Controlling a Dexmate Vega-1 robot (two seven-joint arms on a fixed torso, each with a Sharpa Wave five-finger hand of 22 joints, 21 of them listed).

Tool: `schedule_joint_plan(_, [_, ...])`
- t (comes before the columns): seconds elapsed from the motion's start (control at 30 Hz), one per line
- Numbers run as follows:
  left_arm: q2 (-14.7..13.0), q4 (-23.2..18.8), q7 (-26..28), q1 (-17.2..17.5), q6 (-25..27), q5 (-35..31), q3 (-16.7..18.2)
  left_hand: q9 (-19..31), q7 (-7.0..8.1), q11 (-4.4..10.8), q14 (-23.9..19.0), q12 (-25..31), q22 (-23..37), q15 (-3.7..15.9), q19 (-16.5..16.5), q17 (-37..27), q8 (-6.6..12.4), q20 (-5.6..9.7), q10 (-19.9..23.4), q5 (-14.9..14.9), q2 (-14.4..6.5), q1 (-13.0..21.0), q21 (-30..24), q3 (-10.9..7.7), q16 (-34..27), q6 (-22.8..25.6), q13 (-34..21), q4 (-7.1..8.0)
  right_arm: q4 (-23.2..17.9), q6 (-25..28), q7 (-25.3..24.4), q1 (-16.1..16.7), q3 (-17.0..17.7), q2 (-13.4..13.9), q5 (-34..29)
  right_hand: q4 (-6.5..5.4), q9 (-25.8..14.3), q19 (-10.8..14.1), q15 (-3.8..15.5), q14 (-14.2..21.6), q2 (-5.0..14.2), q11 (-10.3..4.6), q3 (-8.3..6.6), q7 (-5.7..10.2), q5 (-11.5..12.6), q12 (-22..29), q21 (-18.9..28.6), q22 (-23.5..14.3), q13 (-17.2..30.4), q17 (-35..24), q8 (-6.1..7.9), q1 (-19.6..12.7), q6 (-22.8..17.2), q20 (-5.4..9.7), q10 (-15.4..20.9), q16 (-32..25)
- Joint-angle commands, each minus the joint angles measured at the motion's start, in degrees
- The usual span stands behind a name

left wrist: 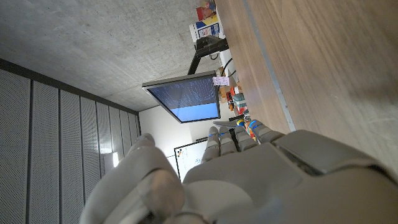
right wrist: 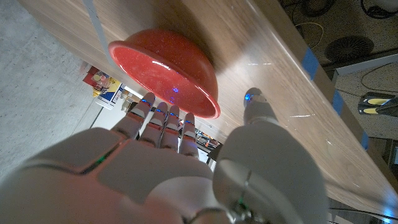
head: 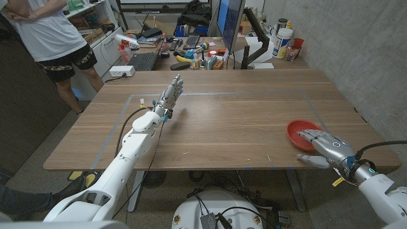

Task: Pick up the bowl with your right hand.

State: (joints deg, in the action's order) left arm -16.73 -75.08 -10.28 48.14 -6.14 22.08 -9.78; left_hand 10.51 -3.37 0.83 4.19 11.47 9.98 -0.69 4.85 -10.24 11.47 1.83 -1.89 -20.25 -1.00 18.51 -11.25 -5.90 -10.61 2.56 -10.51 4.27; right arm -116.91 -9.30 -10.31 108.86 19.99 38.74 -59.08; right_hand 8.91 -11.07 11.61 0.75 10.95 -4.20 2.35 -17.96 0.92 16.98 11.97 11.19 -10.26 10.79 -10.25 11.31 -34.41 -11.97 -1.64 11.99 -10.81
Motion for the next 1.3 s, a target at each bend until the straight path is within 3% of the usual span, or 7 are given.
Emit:
schedule_joint_plan(0.03, [0.1, 0.6, -0.3, -0.2, 0.1, -0.1, 0.1, 0.2, 0.02, 0.18, 0.3, 0.0, 0.3, -0.08, 0.5, -0.3, -0.11, -0.29, -0.3, 0.3, -0.2, 0.7, -0.2, 0.21, -0.1, 0.4, -0.3, 0.1, 1.0, 1.3, 0.5, -0.8, -1.4, 1.4, 1.7, -0.22, -0.1, 0.6, 0.55, 0.4, 0.13, -0.25, -0.17, -0.22, 0.6, 0.4, 0.2, -0.1, 0.1, -0.4, 0.31, -0.7, -0.4, -0.19, 0.8, -0.3])
schedule_joint_plan(1.3, [0.7, 1.9, -0.4, -0.4, -0.5, 0.0, 0.6, 0.2, 0.09, 0.05, 0.4, -0.1, 0.3, -0.12, 0.6, -0.3, -0.12, -0.3, -0.5, 0.4, -0.4, 0.9, -0.2, 0.67, -0.1, 0.5, -0.3, 0.13, 3.4, 3.8, 1.2, -3.0, -3.6, 5.3, 5.4, -0.62, -0.2, 2.9, 1.25, 3.8, 0.34, -1.11, -0.47, 0.41, 0.9, 1.6, 0.8, -0.2, 0.1, -0.5, 1.22, -1.5, -3.5, -0.31, 4.2, -1.0])
